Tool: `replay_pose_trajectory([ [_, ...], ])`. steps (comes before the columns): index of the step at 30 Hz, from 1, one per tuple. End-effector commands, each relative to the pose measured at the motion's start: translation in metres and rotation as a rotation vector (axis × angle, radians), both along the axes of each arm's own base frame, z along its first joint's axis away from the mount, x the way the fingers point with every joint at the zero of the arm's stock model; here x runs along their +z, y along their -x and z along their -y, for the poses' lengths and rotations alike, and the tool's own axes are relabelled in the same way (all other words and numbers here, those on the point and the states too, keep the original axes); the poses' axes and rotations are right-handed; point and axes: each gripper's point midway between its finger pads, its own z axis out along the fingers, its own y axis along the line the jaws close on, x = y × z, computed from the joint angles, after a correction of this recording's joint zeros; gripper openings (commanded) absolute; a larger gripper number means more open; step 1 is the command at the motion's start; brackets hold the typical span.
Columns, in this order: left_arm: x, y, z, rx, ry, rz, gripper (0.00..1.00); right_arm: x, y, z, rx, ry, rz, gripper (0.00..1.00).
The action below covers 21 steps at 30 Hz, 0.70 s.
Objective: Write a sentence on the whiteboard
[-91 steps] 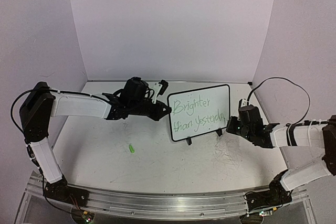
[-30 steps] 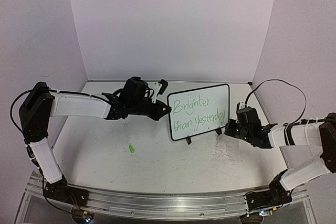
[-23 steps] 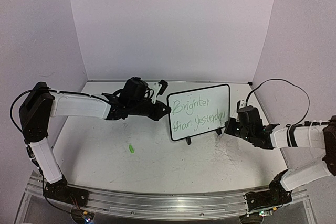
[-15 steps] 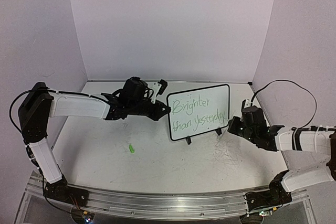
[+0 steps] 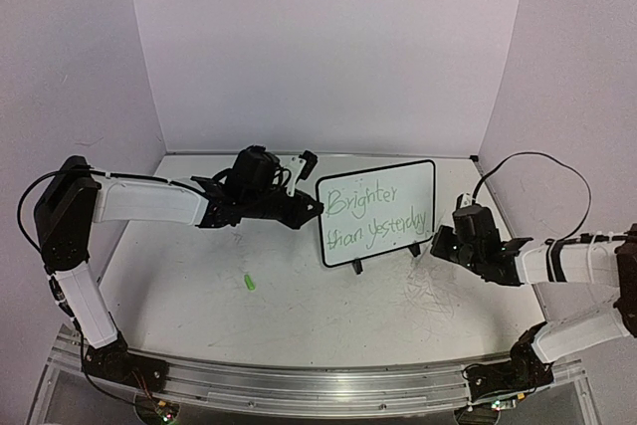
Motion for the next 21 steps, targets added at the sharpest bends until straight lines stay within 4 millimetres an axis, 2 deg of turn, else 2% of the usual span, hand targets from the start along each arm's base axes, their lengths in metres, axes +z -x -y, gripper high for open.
replay_pose_trajectory([
  [1,0.024,-0.009,-0.007,0.037,0.01,0.082,0.0,0.019,-0.018,-0.006,-0.011,-0.008,0.073,0.0],
  [9,0.022,-0.008,-0.006,0.032,0.007,0.078,0.0,0.018,-0.03,-0.005,-0.026,0.03,0.094,0.0],
  [14,0.021,-0.008,-0.006,0.031,0.006,0.075,0.0,0.021,-0.03,-0.006,-0.026,0.02,0.096,0.0],
  [16,0.02,-0.008,-0.006,0.032,0.004,0.075,0.0,0.026,-0.024,-0.005,-0.022,0.001,0.074,0.0],
  [21,0.018,-0.01,-0.004,0.032,0.004,0.069,0.0,0.054,0.009,0.001,0.013,-0.068,0.046,0.0],
])
